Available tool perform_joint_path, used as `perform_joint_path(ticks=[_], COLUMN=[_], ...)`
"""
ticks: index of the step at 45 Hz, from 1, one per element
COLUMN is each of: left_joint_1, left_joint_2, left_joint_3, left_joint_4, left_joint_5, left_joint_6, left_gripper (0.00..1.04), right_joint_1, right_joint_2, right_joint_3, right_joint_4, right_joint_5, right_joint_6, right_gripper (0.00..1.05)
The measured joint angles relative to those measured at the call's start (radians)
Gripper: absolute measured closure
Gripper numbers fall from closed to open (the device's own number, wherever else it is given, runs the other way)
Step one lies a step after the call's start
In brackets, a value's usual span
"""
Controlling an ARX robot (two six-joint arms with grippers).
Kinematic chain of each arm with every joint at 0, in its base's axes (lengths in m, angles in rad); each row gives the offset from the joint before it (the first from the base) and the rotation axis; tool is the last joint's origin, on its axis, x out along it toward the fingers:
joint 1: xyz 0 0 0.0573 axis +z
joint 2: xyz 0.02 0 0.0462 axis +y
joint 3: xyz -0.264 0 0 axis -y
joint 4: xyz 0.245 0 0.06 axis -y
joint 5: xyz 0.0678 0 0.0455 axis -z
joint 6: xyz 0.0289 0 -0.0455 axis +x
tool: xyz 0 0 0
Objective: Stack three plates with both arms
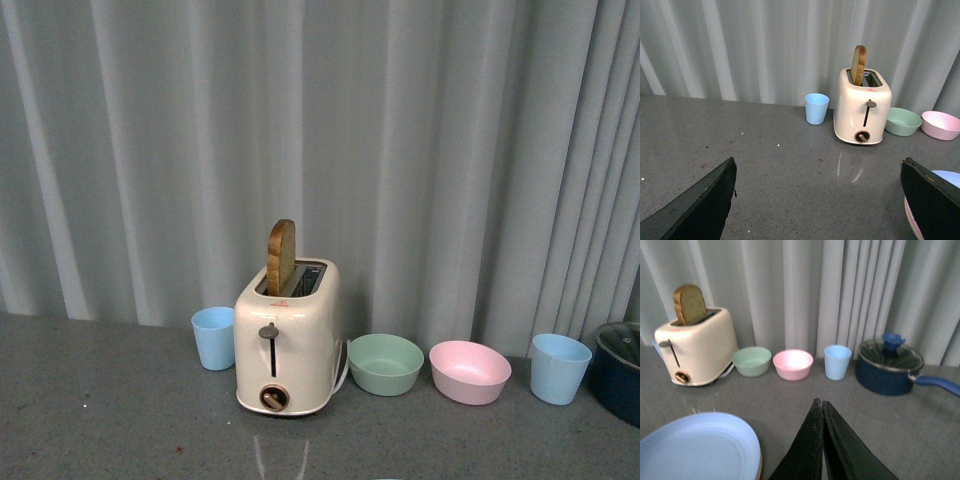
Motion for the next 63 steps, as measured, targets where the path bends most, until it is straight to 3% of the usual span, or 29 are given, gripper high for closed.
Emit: perform_joint_path(ticks=[3,24,37,41,47,63], left_joint_1=[0.000,0.000,0.000,0.000,0.000,0.000], left_joint_2=[0.000,-0.001,-0.001,-0.001,-0.001,-0.001], left_joint_3=[0.000,0.000,0.000,0.000,0.000,0.000], left_joint_4=[0.000,0.000,0.000,0.000,0.000,0.000], left_joint_5=[0.000,0.000,0.000,0.000,0.000,0.000], left_joint_6=[0.000,0.000,0.000,0.000,0.000,0.000], left_gripper=[0.07,0.07,0.07,0.07,0.07,0.07], right_joint_1=[0.000,0.000,0.000,0.000,0.000,0.000], right_joint_2=[-0.111,-0.147,-0.147,-0.147,-0.147,-0.147], right_joint_3=[0.000,0.000,0.000,0.000,0.000,0.000], right_joint_4=[-0.137,-0.145,-0.145,-0.145,-0.145,-0.145], right_joint_5=[0.000,0.000,0.000,0.000,0.000,0.000], right_joint_6=[0.000,-0.002,-0.002,-0.002,-0.001,-0.002], right_gripper=[1.02,1.01,0.52,0.30,0.05,0.07])
